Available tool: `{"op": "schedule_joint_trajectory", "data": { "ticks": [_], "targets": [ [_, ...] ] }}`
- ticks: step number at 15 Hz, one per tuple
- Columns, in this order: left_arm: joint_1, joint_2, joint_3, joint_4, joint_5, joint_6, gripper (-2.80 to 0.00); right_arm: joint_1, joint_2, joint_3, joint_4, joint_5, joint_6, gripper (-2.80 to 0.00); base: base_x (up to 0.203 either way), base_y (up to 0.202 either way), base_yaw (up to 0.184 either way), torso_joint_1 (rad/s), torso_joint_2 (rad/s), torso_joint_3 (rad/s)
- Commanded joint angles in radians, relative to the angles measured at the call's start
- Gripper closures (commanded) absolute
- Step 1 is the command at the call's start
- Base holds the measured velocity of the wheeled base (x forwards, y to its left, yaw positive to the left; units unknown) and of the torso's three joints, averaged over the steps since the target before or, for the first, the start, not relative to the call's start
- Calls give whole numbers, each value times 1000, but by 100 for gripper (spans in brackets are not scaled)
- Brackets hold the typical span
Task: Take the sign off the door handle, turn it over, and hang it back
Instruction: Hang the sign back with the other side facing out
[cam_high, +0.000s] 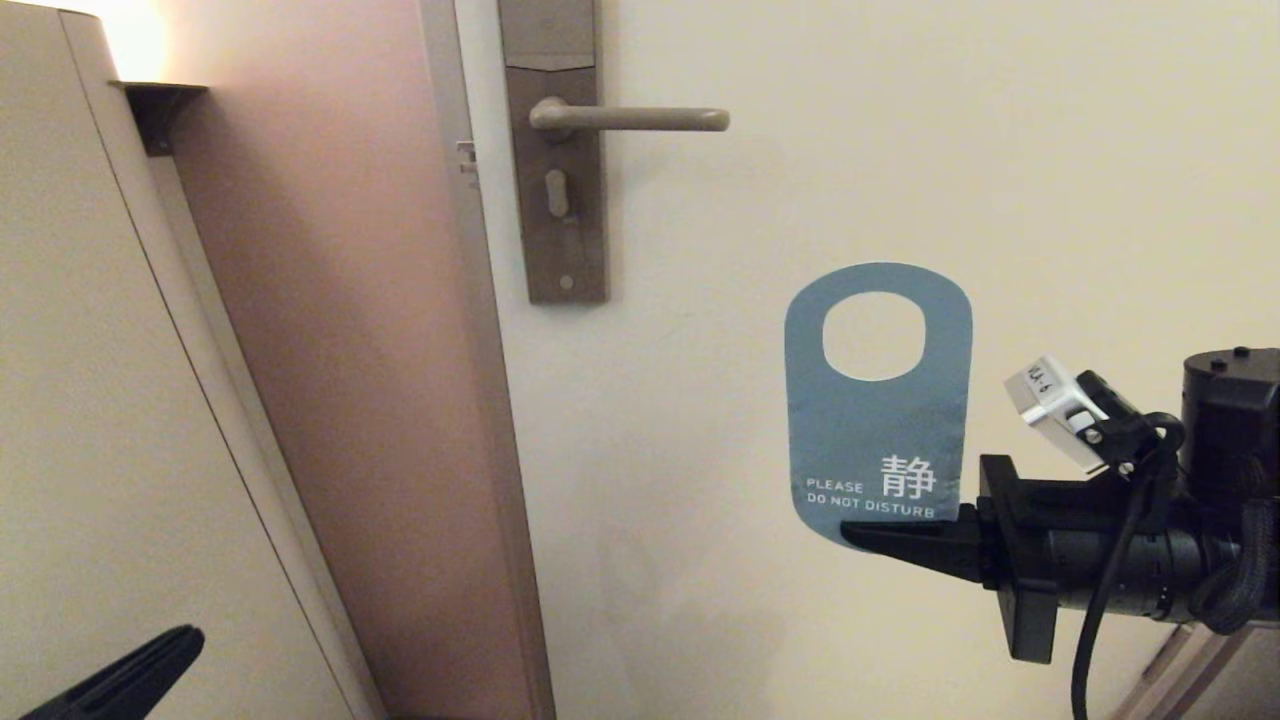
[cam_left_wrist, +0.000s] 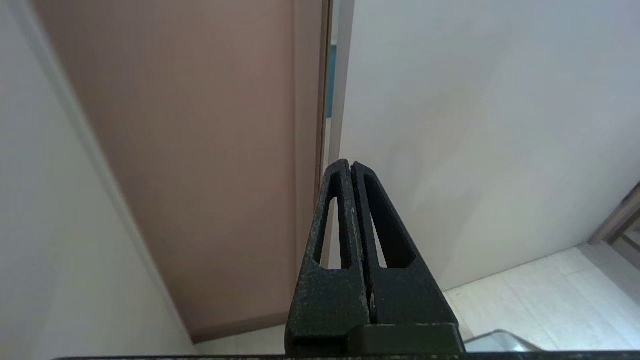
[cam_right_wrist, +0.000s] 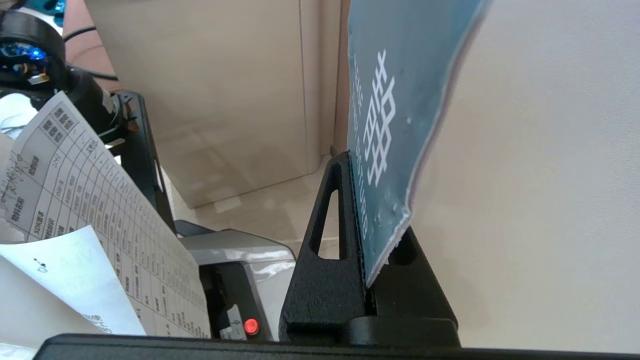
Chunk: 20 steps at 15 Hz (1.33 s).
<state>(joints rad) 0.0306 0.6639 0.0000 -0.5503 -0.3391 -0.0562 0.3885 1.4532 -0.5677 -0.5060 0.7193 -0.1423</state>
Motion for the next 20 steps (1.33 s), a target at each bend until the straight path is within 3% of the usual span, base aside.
{"op": "schedule_joint_trajectory", "data": {
  "ticks": [1,4,5,6,7,16,18,20],
  "targets": [
    [6,-256,0,142,3,-1,0,-7,-4,0,-3,5,-1,0,0,0,0,0,0,0],
    [-15,-544,-15,381,96,-17,0,-23,-7,1,-3,-1,0,0,0,0,0,0,0,0],
    [-21,-616,-23,466,183,-24,0,-23,-7,2,-3,-1,0,0,0,0,0,0,0,0],
    [-26,-656,-29,532,311,-30,0,-23,-7,0,-3,-1,0,0,0,0,0,0,0,0],
    [-29,-664,-33,576,380,-34,0,-23,-6,0,-3,-1,0,0,0,0,0,0,0,0],
    [-31,-664,-11,570,366,62,0,-23,-7,-6,-3,-1,-2,0,0,0,0,0,0,0],
    [-30,-664,-15,588,321,109,0,-23,-5,-6,-3,-1,-2,0,0,0,0,0,0,0],
    [-31,-664,-12,580,316,110,0,-23,-5,-9,-3,-1,-2,0,0,0,0,0,0,0]
  ]
}}
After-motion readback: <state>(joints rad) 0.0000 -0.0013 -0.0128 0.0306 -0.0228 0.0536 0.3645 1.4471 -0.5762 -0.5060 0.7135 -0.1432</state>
